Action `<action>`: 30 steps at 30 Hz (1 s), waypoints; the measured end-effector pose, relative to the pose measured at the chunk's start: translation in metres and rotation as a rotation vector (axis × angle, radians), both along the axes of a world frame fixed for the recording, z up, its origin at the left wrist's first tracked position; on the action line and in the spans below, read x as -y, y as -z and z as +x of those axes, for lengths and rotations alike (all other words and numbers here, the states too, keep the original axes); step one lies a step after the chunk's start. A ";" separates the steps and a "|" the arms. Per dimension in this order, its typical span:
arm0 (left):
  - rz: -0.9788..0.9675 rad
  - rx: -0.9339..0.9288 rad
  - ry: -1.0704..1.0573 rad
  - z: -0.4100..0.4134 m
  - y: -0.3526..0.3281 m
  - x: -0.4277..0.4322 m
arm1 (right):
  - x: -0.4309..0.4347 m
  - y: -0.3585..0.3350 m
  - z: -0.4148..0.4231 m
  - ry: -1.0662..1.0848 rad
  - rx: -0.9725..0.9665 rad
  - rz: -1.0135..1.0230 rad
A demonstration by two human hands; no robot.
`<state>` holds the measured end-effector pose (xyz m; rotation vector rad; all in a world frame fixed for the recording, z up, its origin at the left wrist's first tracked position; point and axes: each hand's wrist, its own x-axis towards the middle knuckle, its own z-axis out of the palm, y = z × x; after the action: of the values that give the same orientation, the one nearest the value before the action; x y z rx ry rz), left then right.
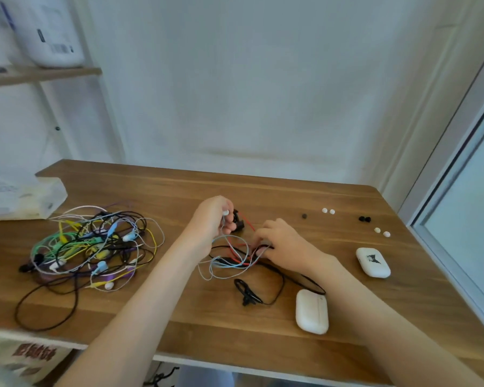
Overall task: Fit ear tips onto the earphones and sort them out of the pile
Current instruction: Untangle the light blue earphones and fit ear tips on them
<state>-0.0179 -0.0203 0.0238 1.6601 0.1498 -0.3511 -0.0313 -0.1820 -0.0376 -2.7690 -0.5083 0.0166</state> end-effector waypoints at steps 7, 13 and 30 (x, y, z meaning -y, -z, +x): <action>0.718 0.266 0.403 -0.023 0.025 -0.023 | -0.001 -0.024 -0.005 0.026 0.048 0.190; 0.908 0.343 0.578 -0.018 0.033 -0.028 | -0.012 -0.051 -0.012 0.028 0.117 0.355; 0.356 0.514 0.485 -0.024 -0.015 -0.055 | -0.014 -0.039 0.020 0.120 -0.009 0.116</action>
<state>-0.0417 0.0348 0.0383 2.0804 -0.6157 -0.2552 -0.0114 -0.1681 0.0016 -2.6794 -0.3286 -0.0272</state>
